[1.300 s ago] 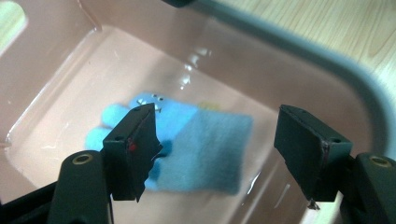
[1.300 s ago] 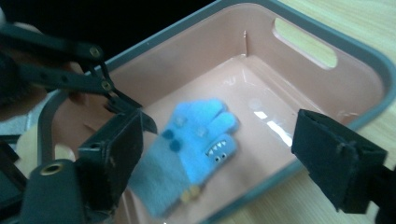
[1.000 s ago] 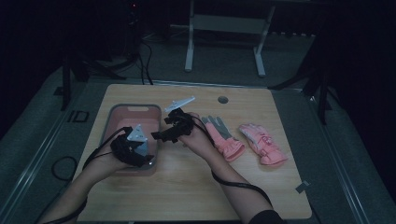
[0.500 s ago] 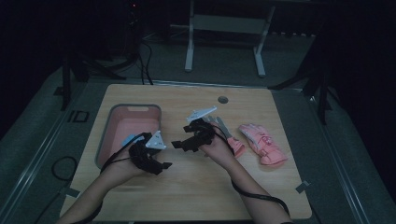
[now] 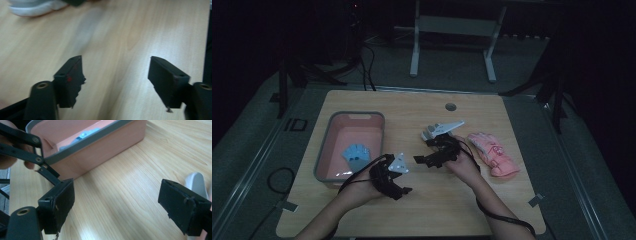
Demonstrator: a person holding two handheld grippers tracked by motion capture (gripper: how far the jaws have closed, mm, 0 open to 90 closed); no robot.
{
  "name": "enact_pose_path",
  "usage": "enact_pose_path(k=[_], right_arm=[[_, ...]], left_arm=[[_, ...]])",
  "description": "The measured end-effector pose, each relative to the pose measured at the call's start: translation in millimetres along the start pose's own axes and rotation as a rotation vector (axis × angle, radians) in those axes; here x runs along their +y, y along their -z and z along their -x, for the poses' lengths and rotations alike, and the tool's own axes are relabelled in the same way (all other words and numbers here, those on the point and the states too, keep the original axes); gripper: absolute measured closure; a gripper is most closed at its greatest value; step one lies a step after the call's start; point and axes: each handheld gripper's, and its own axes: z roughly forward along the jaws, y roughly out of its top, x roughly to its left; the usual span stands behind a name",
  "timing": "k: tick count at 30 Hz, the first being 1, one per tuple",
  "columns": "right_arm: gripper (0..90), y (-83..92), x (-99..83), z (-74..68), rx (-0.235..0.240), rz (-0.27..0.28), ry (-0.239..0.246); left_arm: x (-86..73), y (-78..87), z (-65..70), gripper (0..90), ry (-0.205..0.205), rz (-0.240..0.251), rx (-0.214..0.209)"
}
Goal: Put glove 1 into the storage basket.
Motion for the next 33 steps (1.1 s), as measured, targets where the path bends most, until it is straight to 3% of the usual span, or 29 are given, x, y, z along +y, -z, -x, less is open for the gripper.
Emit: enact_pose_path(k=[7,9,13,18,20,23,25,33], right_arm=[[13.7,17.0,-15.6,4.5,-0.029,0.027,0.002],[13.7,21.8,-19.8,6.1,-0.041,0.036,0.002],[13.7,28.5,-26.5,8.6,-0.048,0.043,-0.004],[13.6,38.2,-38.8,11.5,-0.057,0.053,-0.001],[13.6,42.4,-45.9,12.7,-0.067,0.056,-0.007],[13.6,45.8,-53.0,14.0,-0.073,0.056,-0.012],[13.6,47.9,-58.0,14.0,-0.078,0.061,-0.013],[13.7,53.8,-74.4,14.5,-0.081,0.076,-0.026]], left_arm=[[-4.0,-25.1,11.6,7.3,0.011,-0.011,-0.034],[-6.7,-31.2,15.0,6.7,0.005,-0.004,-0.041],[-10.2,-39.1,18.6,3.0,0.03,0.013,-0.059],[-16.9,-54.1,25.1,2.5,0.021,0.0,-0.052],[-19.3,-58.6,26.5,2.5,0.022,-0.009,-0.075],[-21.3,-61.7,28.7,2.6,0.015,-0.031,-0.082],[-22.9,-62.9,31.2,2.6,0.003,-0.033,-0.066],[-28.3,-64.7,34.3,2.7,0.007,-0.036,-0.078]])
